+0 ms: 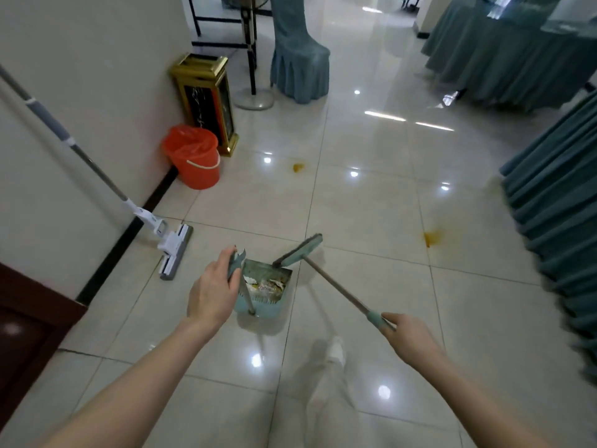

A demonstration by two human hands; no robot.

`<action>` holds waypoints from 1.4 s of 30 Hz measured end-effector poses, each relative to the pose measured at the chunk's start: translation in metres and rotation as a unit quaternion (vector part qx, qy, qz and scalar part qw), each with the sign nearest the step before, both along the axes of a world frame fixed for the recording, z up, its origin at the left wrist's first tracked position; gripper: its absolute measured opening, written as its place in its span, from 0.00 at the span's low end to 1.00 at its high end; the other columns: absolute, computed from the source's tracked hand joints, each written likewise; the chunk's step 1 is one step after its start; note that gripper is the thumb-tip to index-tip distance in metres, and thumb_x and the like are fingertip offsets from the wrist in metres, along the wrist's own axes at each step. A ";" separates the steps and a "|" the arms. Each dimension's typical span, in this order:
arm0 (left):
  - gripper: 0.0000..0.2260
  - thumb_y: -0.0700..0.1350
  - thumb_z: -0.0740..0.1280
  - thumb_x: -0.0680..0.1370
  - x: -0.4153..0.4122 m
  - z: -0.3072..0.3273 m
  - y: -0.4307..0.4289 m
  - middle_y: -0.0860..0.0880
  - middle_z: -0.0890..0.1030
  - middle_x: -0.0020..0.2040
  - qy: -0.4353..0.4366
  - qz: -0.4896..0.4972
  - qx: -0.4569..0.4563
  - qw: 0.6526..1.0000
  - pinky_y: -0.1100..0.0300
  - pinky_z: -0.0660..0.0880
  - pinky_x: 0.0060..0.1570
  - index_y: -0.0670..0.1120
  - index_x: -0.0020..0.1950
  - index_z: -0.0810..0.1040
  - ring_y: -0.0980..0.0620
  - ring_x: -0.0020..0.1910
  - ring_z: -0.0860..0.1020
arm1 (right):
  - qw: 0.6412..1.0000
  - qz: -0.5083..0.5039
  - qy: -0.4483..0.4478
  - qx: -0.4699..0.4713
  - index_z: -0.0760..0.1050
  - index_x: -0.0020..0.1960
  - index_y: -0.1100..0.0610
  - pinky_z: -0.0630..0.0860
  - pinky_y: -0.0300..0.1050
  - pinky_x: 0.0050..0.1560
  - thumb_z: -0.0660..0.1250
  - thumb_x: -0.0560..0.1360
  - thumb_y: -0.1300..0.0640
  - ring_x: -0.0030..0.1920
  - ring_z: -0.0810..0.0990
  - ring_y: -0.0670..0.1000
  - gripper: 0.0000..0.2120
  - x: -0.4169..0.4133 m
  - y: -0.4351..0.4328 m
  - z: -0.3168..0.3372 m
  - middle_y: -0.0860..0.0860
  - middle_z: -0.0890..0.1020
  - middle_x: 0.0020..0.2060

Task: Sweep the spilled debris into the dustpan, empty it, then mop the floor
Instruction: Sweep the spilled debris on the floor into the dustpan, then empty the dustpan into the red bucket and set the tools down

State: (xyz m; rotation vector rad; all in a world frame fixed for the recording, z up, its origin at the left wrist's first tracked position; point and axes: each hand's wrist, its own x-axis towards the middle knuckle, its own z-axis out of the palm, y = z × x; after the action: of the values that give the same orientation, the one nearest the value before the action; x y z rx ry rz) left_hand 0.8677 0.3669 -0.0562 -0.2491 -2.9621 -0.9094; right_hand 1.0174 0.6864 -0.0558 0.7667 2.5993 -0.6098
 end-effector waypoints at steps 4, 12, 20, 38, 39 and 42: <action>0.18 0.48 0.61 0.80 -0.064 0.005 0.029 0.46 0.80 0.53 0.013 0.050 -0.010 0.999 0.51 0.76 0.41 0.53 0.70 0.65 0.45 0.46 0.78 | 0.999 0.042 0.003 0.005 0.79 0.54 0.50 0.76 0.46 0.39 0.59 0.79 0.43 0.38 0.80 0.53 0.14 -0.097 0.043 0.001 0.50 0.82 0.37; 0.17 0.48 0.61 0.80 -0.209 0.042 0.094 0.45 0.80 0.55 0.014 0.160 -0.020 0.987 0.51 0.75 0.41 0.52 0.69 0.67 0.42 0.50 0.79 | 0.990 0.138 -0.006 0.004 0.78 0.57 0.51 0.78 0.48 0.46 0.60 0.79 0.48 0.43 0.82 0.54 0.13 -0.304 0.129 0.034 0.53 0.84 0.44; 0.16 0.49 0.60 0.80 -0.344 0.063 0.114 0.47 0.80 0.52 0.020 0.218 -0.019 0.975 0.49 0.77 0.39 0.56 0.67 0.65 0.43 0.46 0.79 | 0.980 0.197 0.008 -0.023 0.79 0.57 0.52 0.73 0.45 0.36 0.59 0.80 0.48 0.37 0.80 0.52 0.13 -0.482 0.151 0.059 0.53 0.83 0.39; 0.18 0.52 0.60 0.81 -0.608 0.090 0.055 0.44 0.81 0.44 0.011 0.240 -0.032 0.970 0.49 0.78 0.37 0.57 0.70 0.62 0.46 0.36 0.79 | 0.968 0.249 0.029 0.016 0.78 0.62 0.51 0.80 0.47 0.48 0.57 0.79 0.40 0.41 0.82 0.52 0.21 -0.803 0.140 0.091 0.54 0.84 0.48; 0.18 0.52 0.59 0.81 -0.615 0.095 0.050 0.45 0.81 0.43 0.006 0.244 -0.045 0.969 0.51 0.78 0.35 0.57 0.71 0.62 0.47 0.34 0.78 | 0.966 0.255 0.032 0.015 0.78 0.62 0.52 0.80 0.48 0.49 0.58 0.79 0.41 0.43 0.82 0.53 0.20 -0.818 0.144 0.092 0.55 0.84 0.50; 0.19 0.51 0.59 0.82 -0.633 0.113 0.043 0.45 0.81 0.42 0.007 0.257 -0.071 0.964 0.55 0.74 0.30 0.55 0.72 0.62 0.50 0.32 0.77 | 0.959 0.282 0.036 0.022 0.76 0.66 0.52 0.78 0.47 0.48 0.58 0.80 0.43 0.45 0.82 0.52 0.20 -0.860 0.153 0.098 0.55 0.83 0.52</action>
State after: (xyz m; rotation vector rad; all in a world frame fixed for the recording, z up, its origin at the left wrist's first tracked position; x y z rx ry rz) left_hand 0.2348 0.4102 0.0570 0.4872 -2.8498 -0.6235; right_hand 0.1576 0.8396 0.0423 -0.0081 2.7188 -0.4078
